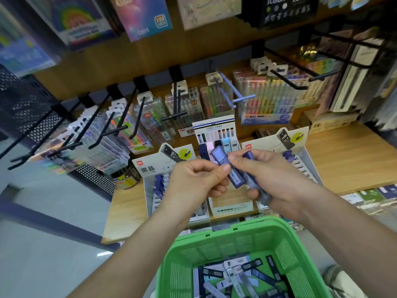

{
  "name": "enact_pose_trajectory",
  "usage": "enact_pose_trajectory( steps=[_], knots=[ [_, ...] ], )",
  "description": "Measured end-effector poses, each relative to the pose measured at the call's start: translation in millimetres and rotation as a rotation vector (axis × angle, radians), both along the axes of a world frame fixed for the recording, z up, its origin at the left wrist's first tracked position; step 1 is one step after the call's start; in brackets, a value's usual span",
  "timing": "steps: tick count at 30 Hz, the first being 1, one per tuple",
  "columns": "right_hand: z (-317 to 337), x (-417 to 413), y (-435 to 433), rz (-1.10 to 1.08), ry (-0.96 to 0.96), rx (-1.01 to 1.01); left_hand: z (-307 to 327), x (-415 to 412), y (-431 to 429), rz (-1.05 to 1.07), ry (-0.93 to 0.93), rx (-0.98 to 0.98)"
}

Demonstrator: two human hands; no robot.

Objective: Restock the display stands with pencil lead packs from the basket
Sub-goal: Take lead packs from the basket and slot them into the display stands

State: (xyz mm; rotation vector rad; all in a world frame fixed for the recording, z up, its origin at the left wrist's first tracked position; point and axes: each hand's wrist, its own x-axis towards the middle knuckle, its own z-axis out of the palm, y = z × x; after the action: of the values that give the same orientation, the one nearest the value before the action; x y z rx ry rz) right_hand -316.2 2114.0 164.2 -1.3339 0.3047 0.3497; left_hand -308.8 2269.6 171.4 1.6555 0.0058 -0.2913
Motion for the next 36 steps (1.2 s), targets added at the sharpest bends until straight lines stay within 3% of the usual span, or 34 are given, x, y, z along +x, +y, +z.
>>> enact_pose_trajectory(
  steps=[4,10,14,25,27,30,36],
  knots=[
    [-5,-3,2,0.095,0.046,-0.051,-1,-1,7,0.06,-0.113,0.168],
    [-2,-5,3,0.269,0.114,0.102,6,5,25,-0.226,-0.022,-0.089],
    [-3,-5,2,0.306,0.144,0.144,4,7,28,-0.123,-0.101,-0.034],
    [-3,1,-75,-0.098,0.119,0.224,-14,44,-28,-0.059,-0.204,0.221],
    [-5,0,-95,-0.214,0.085,0.124,-24,58,-50,-0.061,-0.214,0.246],
    [-11,-1,-126,-0.364,0.087,-0.087,-47,78,-85,-0.084,-0.338,0.461],
    [-21,-7,-166,-0.461,0.15,-0.155,-89,103,-147,-0.199,-0.528,0.759]
  ],
)
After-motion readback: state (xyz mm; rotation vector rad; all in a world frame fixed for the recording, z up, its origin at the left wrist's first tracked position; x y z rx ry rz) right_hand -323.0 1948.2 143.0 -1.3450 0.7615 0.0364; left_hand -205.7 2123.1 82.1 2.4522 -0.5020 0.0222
